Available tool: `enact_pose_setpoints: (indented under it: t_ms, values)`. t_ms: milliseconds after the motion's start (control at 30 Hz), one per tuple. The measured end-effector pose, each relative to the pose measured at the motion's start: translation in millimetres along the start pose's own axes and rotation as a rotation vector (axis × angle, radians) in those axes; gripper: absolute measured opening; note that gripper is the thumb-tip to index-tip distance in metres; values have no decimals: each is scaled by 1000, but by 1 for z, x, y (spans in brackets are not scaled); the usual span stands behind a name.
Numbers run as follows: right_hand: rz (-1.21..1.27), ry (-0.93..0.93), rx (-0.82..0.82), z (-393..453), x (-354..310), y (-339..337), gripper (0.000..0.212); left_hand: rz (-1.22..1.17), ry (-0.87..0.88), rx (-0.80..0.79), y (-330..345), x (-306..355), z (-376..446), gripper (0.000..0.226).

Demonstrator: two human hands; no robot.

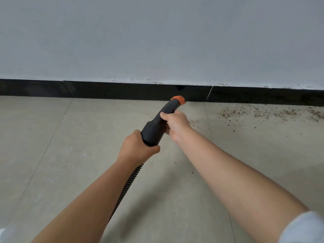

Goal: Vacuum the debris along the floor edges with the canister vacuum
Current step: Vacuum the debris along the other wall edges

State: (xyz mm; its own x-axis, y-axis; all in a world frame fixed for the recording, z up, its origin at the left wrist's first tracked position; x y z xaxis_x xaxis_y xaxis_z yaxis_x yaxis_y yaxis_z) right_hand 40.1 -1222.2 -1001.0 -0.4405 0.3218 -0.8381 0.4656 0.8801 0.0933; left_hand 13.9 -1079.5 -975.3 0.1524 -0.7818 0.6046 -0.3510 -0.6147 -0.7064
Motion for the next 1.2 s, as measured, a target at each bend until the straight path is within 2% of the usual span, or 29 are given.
enact_pose_setpoints:
  t_ms: [167,300,567,900,1067,1200]
  values:
    - [-56,40,-131,4,18,63,47,18,-97,107,-35,-39,-2,35]
    - [-51,94,-155,9,26,76,55,29,-123,105,-38,-47,3,36]
    - [-40,80,-53,29,15,18,58,22,-81,5,4,-13,18,35]
    - [16,79,141,33,2,-93,45,38,50,-174,73,51,21,37]
    - [28,56,188,27,0,-112,46,20,86,-194,85,63,14,36]
    - [-5,33,166,21,-5,-96,45,1,81,-163,71,57,10,36]
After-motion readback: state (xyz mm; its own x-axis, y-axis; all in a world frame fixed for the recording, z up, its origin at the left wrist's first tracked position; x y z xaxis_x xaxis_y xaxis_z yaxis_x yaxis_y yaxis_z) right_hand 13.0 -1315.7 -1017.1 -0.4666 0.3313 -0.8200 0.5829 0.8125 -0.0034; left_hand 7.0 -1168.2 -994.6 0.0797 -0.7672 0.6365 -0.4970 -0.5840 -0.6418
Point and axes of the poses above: each hand's wrist, its own z-axis towards the middle knuckle, its own y-axis out of the palm, x = y × z, the point moved 7 cm from there along z, towards the middle knuckle, and after that the axes turned 2 degrees about -y, right-handed, at the moved point
